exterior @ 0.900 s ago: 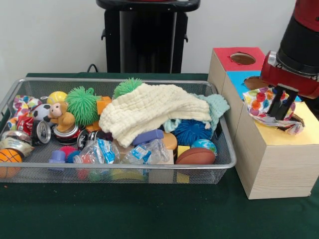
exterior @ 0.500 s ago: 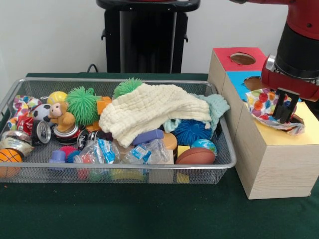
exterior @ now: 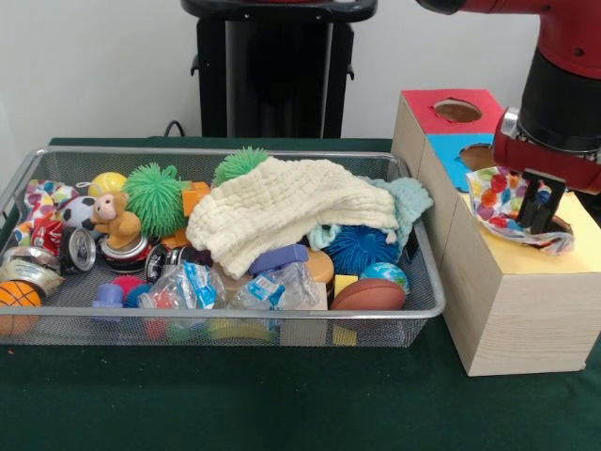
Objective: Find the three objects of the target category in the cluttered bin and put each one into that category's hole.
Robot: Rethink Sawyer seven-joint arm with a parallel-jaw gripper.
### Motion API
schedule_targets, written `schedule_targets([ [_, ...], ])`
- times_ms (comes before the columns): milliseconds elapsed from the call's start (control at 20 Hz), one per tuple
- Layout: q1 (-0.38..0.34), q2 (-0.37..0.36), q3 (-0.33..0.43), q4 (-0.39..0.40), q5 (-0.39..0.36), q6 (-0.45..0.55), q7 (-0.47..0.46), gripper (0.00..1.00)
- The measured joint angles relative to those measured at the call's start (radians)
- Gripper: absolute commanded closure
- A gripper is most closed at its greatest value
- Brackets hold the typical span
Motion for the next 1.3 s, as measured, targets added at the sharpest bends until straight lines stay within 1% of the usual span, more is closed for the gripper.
schedule_targets([
  [300, -0.002, 0.011, 0.005, 0.0, 0.0, -0.006, 0.0, 1.0],
  [1050, -0.032, 0.088, 0.073, 0.0, 0.003, -0.136, 0.0, 1.0],
  [1300, -0.047, 0.096, 0.097, 0.003, 0.003, -0.134, 0.0, 1.0],
])
